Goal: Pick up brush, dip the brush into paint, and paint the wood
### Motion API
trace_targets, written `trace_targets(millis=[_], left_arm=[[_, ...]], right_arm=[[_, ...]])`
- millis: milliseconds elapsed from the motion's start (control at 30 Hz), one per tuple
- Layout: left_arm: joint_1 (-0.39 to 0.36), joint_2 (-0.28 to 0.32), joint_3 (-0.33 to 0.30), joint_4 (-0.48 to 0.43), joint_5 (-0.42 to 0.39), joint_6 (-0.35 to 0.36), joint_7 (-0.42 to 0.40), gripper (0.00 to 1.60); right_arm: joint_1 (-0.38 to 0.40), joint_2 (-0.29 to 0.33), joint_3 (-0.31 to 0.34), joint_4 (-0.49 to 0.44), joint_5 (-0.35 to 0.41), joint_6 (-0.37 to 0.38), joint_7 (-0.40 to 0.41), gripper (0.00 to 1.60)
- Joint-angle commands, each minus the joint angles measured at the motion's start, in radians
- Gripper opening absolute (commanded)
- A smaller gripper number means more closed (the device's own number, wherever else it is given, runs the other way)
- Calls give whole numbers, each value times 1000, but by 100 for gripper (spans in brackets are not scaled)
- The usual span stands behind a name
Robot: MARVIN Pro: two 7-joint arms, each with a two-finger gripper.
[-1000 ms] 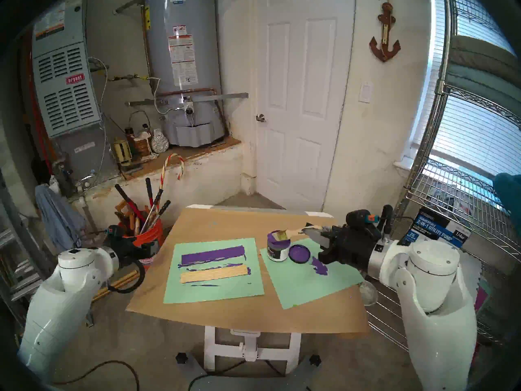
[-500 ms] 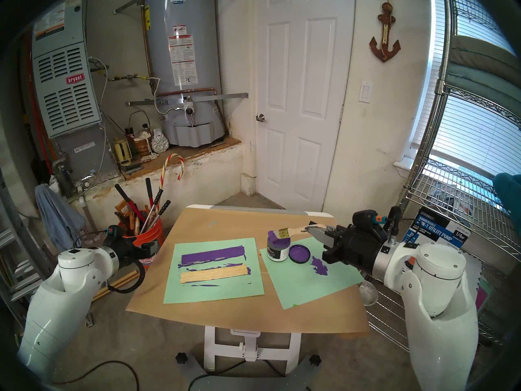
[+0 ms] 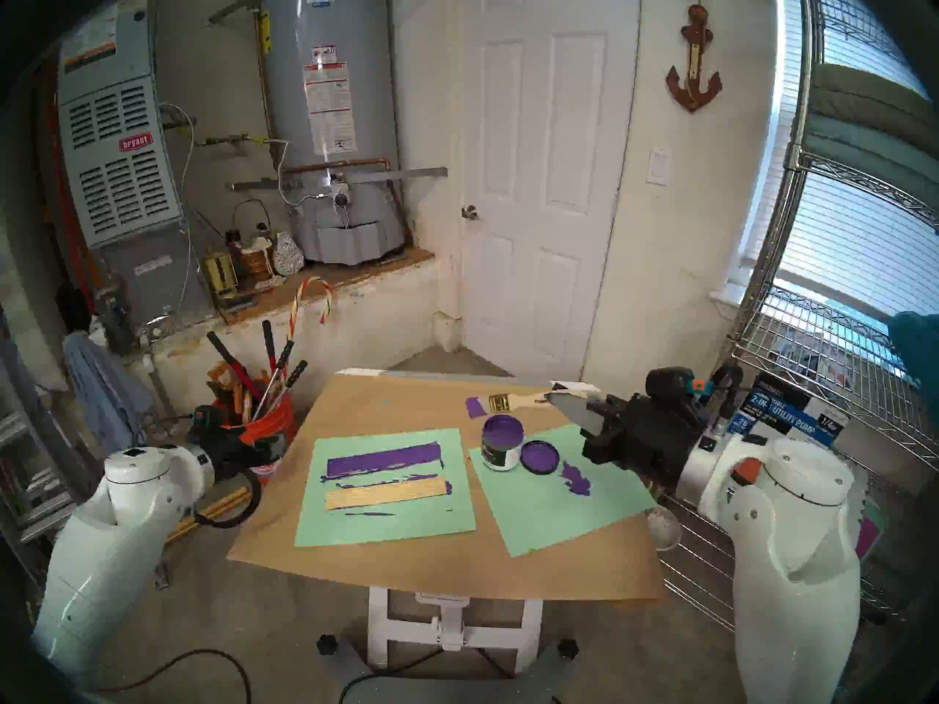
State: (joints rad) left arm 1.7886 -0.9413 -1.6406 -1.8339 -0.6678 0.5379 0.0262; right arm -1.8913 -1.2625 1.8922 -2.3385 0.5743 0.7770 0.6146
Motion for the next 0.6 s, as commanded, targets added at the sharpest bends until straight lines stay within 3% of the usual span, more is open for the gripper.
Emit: trace_targets(millis=[0, 200, 233, 467, 567], left_arm=[[-4, 2, -9, -14, -2, -2, 1, 160], [-5, 2, -9, -13, -2, -2, 1, 160], [-5, 2, -8, -13, -2, -2, 1, 160], [-4, 2, -9, -14, -2, -2, 1, 160], [-4, 2, -9, -14, -2, -2, 1, 160]], right_arm=[[5, -68, -75, -30, 23, 6, -23, 0], [13, -102, -171, -16, 30, 14, -40, 0], [20, -114, -211, -10, 17, 20, -63, 0], [65, -148, -330, 39, 2, 65, -130, 0], [78, -156, -351, 51, -5, 83, -155, 0]])
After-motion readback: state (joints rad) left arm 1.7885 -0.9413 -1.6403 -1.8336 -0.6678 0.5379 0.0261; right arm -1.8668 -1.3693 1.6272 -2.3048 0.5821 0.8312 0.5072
